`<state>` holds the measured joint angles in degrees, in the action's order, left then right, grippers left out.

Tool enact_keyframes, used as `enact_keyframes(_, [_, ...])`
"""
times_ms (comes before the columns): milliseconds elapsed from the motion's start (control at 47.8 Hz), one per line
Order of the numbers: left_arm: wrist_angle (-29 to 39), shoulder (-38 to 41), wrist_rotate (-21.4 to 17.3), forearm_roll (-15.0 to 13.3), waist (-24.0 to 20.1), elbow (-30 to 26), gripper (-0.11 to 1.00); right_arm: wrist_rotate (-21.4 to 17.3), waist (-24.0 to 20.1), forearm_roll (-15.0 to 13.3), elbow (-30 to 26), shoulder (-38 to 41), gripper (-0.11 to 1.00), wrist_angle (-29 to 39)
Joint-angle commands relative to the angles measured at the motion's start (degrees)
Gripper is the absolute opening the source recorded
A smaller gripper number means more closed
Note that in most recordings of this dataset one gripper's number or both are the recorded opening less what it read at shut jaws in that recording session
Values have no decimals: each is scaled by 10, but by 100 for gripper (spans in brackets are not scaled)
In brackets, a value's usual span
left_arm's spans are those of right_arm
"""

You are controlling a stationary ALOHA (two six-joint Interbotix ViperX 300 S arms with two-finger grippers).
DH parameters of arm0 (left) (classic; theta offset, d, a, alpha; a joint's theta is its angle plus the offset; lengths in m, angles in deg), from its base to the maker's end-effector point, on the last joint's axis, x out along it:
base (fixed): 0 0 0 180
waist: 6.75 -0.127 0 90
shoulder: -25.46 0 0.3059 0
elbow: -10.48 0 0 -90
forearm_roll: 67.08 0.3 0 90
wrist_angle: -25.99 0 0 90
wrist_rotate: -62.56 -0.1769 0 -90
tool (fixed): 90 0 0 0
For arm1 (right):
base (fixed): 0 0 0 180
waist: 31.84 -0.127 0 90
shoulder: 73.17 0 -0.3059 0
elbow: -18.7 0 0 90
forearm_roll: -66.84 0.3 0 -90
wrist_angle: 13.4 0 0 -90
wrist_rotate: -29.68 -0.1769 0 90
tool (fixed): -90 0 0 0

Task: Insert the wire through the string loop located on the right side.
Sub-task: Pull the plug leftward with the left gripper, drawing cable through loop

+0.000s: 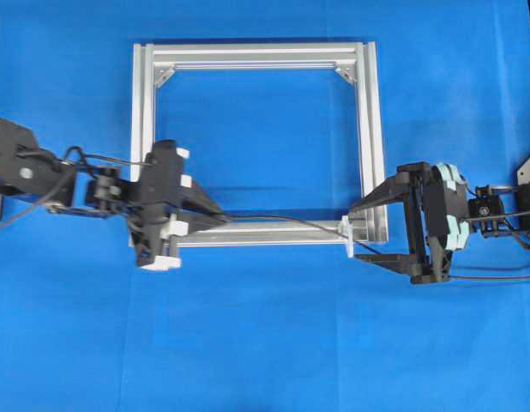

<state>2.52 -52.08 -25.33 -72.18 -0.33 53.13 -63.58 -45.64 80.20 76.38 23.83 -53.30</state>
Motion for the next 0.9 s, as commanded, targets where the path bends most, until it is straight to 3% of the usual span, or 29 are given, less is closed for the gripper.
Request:
enact_keyframes(0, [-6, -38, 7, 2, 4, 33, 8, 1, 2, 2, -3, -10, 94, -2])
enact_keyframes(167, [-5, -84, 33, 2, 11, 87, 8, 1, 1, 1, -3, -10, 94, -2])
enact_keyframes(523, [0, -144, 28, 2, 28, 177, 8, 1, 1, 1, -3, -10, 94, 3])
enact_keyframes(879, [36, -148, 16, 4, 41, 182, 8, 2, 1, 1, -4, -10, 94, 3])
